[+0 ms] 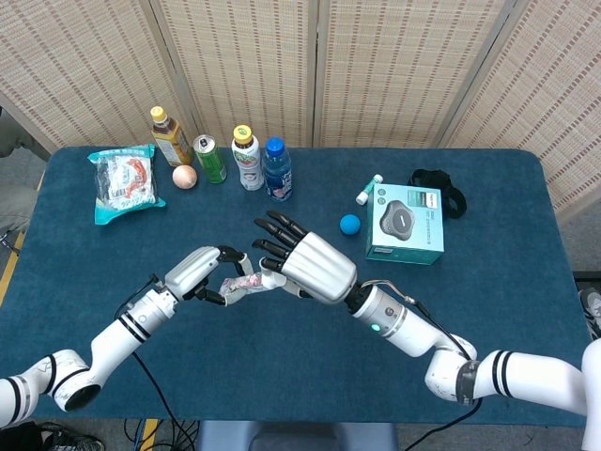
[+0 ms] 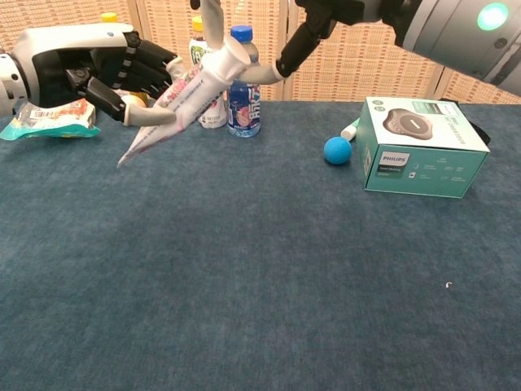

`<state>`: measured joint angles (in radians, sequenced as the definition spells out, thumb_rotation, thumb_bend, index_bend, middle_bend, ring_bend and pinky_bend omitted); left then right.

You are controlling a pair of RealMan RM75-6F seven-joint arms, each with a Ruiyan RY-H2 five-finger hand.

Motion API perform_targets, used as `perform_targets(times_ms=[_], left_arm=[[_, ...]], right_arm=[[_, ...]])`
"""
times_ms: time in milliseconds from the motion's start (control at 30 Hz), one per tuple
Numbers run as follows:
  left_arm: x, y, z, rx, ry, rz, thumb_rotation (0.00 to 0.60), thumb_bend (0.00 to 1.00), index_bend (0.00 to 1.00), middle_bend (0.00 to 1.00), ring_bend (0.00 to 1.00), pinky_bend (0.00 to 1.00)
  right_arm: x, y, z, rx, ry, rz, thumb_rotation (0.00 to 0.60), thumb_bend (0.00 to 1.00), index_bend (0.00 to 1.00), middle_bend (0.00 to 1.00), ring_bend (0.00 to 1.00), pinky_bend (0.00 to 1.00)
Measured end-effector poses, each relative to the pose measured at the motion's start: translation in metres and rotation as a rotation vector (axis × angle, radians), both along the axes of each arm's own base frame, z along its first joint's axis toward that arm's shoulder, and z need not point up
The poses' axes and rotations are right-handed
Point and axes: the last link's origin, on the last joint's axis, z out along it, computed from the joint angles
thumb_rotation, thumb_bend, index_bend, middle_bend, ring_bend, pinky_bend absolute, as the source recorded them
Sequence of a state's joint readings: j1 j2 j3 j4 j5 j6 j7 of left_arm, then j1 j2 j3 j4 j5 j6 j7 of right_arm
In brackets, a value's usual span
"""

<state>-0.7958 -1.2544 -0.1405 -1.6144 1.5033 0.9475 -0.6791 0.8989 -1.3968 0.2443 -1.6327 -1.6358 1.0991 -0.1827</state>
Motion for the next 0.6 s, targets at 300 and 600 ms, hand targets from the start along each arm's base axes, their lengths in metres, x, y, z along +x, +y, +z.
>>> perform_targets(times_ms=[300,600], left_arm=[[-0.0010,0.0003,-0.0010,-0.006,-0.003,0.006,0.600,0.33,0.66,0.64,0.43,0.25],[-0.0041,0.0012,-0.0011,-0.014,-0.013,0.021,0.600,0.33,0.66,0.64,0.43,0.26]], right_arm=[[0.0031,-0.0011,-0.0002,-0.013,-0.029,0.005,0.600,0.15,0.60,0.35,0.07,0.10],[0.0040,-0.0027,-0.0008,-0.031,-0.057,0.007,0.600,0.15,0.64,0.37,0.08,0.10]])
